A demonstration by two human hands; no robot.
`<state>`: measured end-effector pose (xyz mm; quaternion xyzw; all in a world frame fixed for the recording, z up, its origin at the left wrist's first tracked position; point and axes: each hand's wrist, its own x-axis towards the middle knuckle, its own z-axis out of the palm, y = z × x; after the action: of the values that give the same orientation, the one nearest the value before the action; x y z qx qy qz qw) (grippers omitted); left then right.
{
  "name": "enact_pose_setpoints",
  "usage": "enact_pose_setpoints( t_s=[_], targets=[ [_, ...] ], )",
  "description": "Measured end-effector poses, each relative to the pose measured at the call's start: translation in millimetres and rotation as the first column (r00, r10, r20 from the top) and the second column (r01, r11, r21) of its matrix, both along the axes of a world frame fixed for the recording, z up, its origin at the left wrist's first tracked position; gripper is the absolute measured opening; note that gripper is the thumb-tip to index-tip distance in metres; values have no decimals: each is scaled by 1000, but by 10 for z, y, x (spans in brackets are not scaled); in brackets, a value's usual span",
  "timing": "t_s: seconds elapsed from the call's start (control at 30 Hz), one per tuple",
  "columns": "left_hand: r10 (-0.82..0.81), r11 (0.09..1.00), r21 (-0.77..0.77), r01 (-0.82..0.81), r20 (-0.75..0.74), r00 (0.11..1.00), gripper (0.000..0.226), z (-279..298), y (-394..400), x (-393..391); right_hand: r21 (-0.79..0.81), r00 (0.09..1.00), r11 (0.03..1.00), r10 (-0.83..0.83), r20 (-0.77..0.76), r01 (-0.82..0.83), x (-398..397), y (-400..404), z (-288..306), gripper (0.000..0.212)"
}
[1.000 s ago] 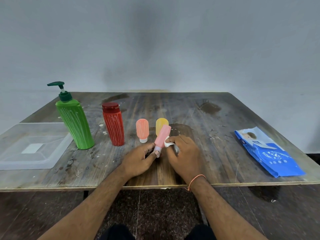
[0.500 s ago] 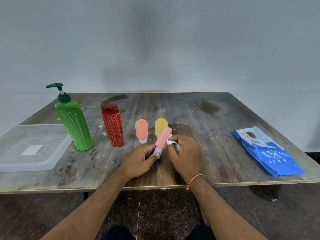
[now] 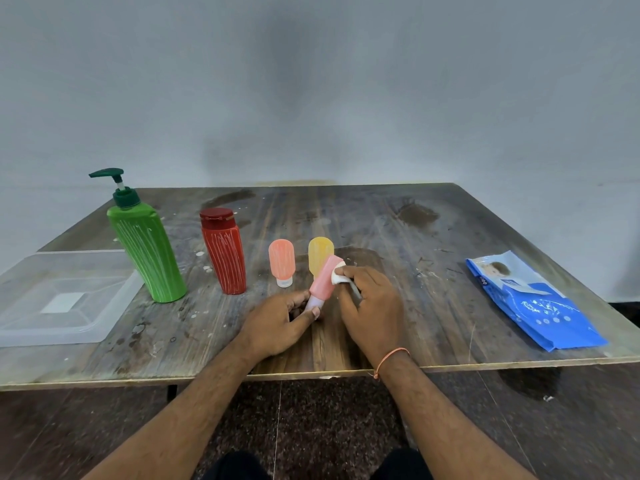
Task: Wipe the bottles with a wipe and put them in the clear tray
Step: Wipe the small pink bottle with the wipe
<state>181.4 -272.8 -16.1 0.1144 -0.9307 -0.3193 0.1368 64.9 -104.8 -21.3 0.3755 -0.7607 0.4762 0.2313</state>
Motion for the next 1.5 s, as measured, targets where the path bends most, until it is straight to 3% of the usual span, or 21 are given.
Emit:
enact_pose_setpoints(
  t_s=[0.17,0.3,0.7,0.87,1.03,1.27,1.5],
  targets=[
    [2,1000,-9,-2,1,1000,45,-12,-4,-7,67,1000,998,-10,-15,11,12,-2,-7,13],
    [10,1000,-24,-10,-8,1000,41,-41,-21,-11,-9,999,1000,-27,31,27,-19,1,-12,14],
    [0,999,-33,0,-24,1000,46,-42,-24,-18,-47,1000,999,-14,15,14,-19,1,-19,20],
    [6,999,-44,-7,-21,1000,50,-41,-21,-12,6,1000,1000,-25,7,25,-22,-5,-24,9],
    [16,999,-48,-17,-28,999,46,-50,-16,-14,-38,1000,999,-16,19,17,-24,11,-16,19],
    [29,998,-59,-32,-44,999,53,-28,12,-7,6,997,998,-69,43,69,-31,0,-16,7],
    [50,997,-64,-53,-57,997,35,-18,25,4,32,999,999,-32,13,31,-15,6,-8,12]
  ],
)
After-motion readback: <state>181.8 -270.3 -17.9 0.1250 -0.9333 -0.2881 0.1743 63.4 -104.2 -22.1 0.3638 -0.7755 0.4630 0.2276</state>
